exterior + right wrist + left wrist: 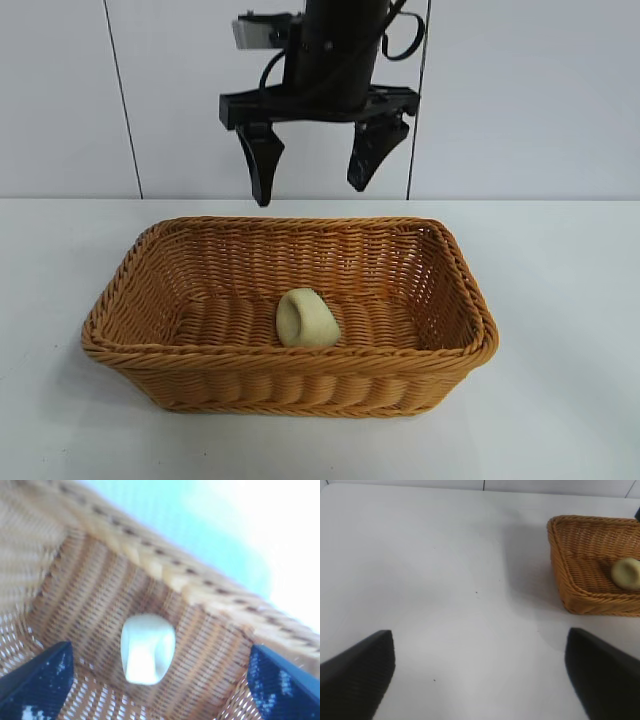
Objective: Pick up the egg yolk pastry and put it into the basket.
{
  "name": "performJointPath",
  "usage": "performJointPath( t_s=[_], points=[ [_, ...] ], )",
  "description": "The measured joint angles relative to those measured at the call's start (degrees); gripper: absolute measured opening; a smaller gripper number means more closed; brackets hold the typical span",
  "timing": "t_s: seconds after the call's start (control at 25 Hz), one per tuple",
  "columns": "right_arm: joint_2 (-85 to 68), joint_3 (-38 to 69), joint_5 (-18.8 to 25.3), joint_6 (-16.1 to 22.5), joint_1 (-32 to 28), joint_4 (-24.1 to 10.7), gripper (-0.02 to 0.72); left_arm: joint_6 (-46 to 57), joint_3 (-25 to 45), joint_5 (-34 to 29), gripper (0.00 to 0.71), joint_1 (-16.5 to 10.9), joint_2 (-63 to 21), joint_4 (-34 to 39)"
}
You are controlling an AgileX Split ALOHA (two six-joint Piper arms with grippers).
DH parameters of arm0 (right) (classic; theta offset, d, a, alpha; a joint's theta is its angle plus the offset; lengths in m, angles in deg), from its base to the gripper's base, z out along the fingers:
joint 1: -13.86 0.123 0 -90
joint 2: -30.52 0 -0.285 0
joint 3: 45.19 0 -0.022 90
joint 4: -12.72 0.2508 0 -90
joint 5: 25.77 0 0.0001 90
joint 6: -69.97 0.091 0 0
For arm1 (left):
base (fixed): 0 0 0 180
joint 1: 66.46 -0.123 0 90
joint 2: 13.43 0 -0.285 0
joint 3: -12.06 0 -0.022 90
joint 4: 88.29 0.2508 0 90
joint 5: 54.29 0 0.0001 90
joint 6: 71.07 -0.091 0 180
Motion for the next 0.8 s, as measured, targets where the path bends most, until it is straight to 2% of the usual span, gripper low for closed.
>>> performJointPath(
  t_s=[0.16, 0.32, 0.56, 0.8],
  points=[
    [0.0, 0.0, 0.1, 0.0, -6.2, -0.7, 0.679, 0.0, 0.0, 0.0, 0.667, 0.0, 0.0, 0.0],
    [0.0, 0.0, 0.1, 0.0, -13.4, -3.1, 0.679, 0.0, 0.0, 0.0, 0.667, 0.0, 0.0, 0.0],
    [0.0, 0.0, 0.1, -0.8, -23.6, -3.6, 0.679, 0.0, 0.0, 0.0, 0.667, 0.0, 0.0, 0.0],
    [0.0, 0.0, 0.1, -1.2, -29.4, -3.7, 0.679, 0.0, 0.0, 0.0, 0.667, 0.0, 0.0, 0.0]
  ],
)
